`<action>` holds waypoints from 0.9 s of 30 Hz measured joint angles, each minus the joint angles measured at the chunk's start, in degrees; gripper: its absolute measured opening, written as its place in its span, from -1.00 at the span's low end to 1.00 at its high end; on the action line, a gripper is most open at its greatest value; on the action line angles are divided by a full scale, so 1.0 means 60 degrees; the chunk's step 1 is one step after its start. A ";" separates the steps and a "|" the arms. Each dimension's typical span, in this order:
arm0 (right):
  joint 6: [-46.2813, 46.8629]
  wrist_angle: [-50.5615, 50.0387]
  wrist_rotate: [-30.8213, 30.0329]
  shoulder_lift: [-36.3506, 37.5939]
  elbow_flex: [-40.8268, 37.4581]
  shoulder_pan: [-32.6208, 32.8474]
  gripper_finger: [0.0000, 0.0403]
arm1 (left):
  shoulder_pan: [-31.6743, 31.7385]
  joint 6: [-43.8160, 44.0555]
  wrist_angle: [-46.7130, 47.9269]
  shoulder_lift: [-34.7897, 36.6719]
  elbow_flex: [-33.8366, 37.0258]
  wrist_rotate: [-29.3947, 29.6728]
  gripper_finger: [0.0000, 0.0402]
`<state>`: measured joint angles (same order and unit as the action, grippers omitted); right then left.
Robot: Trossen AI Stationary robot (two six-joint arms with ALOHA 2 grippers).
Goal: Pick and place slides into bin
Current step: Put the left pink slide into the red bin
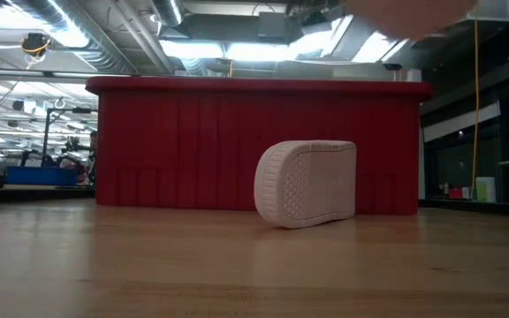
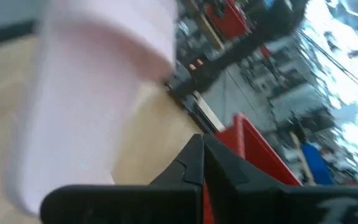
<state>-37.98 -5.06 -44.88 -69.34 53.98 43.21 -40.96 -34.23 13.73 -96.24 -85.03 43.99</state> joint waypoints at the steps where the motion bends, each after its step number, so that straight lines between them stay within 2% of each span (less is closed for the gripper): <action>1: 0.0008 -0.0041 -0.0308 0.0000 0.0000 0.0093 -0.95 | -0.0041 -0.0162 -0.0386 0.0157 0.0292 -0.0029 -0.99; 7: 0.0188 -0.0075 -0.0569 0.0000 0.0002 0.0431 -0.95 | -0.0155 -0.1344 -0.3198 0.1047 0.2381 -0.0038 -0.99; 11: 0.0307 -0.0040 -0.0198 0.0000 0.0000 0.0432 -0.95 | -0.0138 -0.1745 -0.4367 0.1645 0.3343 -0.0028 -0.99; 15: 0.0265 0.0356 0.0505 0.0000 0.0000 0.0187 -0.95 | 0.0108 -0.1633 -0.4487 0.2092 0.3863 -0.0838 -0.99; 21: -0.0242 0.0788 0.1924 -0.0055 0.0000 -0.0672 -0.95 | 0.0686 -0.2280 -0.4919 0.2415 0.4235 -0.1371 -0.99; 23: -0.0508 0.1000 0.2000 -0.0066 0.0000 -0.0878 -0.95 | 0.0887 -0.2630 -0.4915 0.2417 0.4235 -0.1898 -0.99; 27: -0.1535 0.1615 0.2003 -0.0062 0.0000 -0.1161 -0.95 | 0.1221 -0.3014 -0.4909 0.2417 0.4235 -0.2245 -0.99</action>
<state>-47.19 4.63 -32.86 -69.71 53.98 36.25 -33.63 -52.31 -15.73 -81.73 -59.61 30.53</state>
